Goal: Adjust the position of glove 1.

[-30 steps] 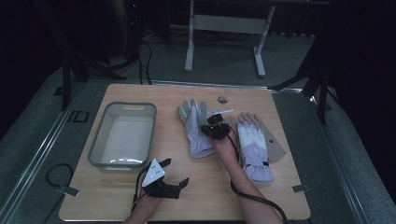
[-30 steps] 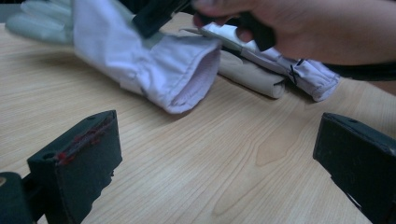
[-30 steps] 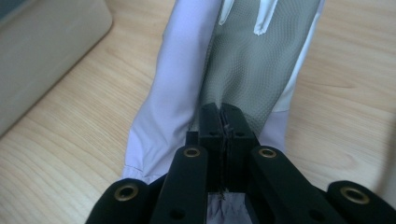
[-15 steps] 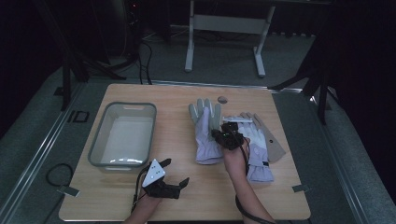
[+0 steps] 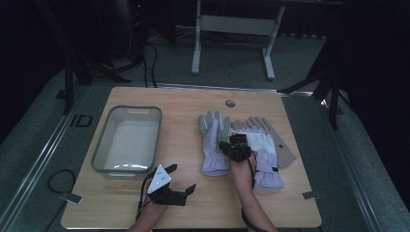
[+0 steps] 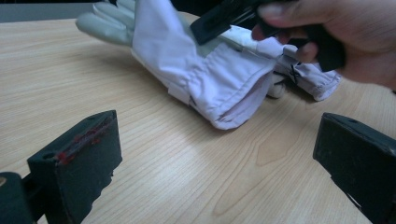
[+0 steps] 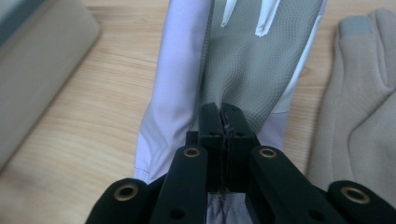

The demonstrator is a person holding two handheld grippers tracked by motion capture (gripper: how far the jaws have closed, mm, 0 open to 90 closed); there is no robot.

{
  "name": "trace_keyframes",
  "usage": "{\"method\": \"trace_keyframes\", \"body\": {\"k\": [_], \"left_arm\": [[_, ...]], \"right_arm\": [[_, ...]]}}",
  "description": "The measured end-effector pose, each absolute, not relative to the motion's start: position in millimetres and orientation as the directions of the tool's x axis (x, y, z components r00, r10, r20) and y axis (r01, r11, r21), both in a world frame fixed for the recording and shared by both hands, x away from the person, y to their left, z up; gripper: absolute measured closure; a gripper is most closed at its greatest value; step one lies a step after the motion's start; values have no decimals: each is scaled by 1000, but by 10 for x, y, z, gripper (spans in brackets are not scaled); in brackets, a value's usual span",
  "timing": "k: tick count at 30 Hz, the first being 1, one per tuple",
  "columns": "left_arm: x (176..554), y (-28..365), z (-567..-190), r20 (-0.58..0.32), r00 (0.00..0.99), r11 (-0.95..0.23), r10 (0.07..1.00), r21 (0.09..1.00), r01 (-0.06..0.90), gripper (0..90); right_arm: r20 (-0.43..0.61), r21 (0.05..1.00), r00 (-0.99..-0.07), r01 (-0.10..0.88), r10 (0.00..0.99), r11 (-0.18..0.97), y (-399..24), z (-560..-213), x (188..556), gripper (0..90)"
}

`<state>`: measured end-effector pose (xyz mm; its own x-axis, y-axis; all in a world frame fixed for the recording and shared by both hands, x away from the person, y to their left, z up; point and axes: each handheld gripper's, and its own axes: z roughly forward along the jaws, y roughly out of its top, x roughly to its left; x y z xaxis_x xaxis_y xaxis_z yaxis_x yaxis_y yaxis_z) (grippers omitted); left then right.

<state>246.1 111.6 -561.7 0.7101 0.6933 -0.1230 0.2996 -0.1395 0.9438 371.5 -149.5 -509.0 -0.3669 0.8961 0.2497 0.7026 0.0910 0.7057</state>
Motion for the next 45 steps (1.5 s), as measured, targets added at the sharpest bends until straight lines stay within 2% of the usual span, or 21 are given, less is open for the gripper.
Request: {"method": "trace_keyframes", "body": {"k": [6, 11, 19, 21, 22, 23, 24, 26, 34, 41, 45], "left_arm": [[2464, 1118, -5619, -131, 708, -132, 694, 944, 303, 10], [2463, 1117, -5618, -127, 709, -135, 694, 944, 302, 10], [2463, 1116, -5618, -127, 710, -136, 693, 944, 301, 10], [2463, 1116, -5618, -126, 710, -137, 693, 944, 301, 10], [2463, 1116, -5618, -127, 709, -136, 693, 944, 302, 10], [2464, 1118, -5618, -127, 710, -137, 693, 943, 302, 10], [2464, 1117, -5619, -129, 709, -134, 693, 944, 303, 10], [2467, 1119, -5619, -132, 709, -132, 693, 943, 305, 10], [2467, 1118, -5618, -131, 708, -134, 694, 943, 305, 10], [2468, 1115, -5619, -129, 707, -135, 695, 943, 305, 10], [2467, 1114, -5619, -129, 707, -135, 696, 943, 305, 10]], "right_arm": [[254, 679, -378, 725, 890, 115, -1429, -5237, 3867, 878], [196, 669, -398, 723, 896, 174, -1377, -5334, 3950, 869], [182, 672, -375, 722, 909, 163, -1436, -5373, 3992, 858], [172, 675, -379, 717, 909, 171, -1440, -5376, 4001, 836], [180, 675, -386, 718, 905, 172, -1443, -5362, 4000, 783], [180, 675, -386, 718, 905, 172, -1443, -5362, 4000, 783], [187, 684, -404, 708, 896, 177, -1459, -5336, 3992, 700], [183, 683, -417, 705, 890, 190, -1478, -5309, 3982, 623], [178, 699, -469, 679, 865, 224, -1659, -5080, 3932, 531], [132, 742, -486, 626, 864, 239, -1911, -4825, 3851, 482], [116, 749, -494, 613, 861, 251, -2069, -4750, 3799, 487]]}}
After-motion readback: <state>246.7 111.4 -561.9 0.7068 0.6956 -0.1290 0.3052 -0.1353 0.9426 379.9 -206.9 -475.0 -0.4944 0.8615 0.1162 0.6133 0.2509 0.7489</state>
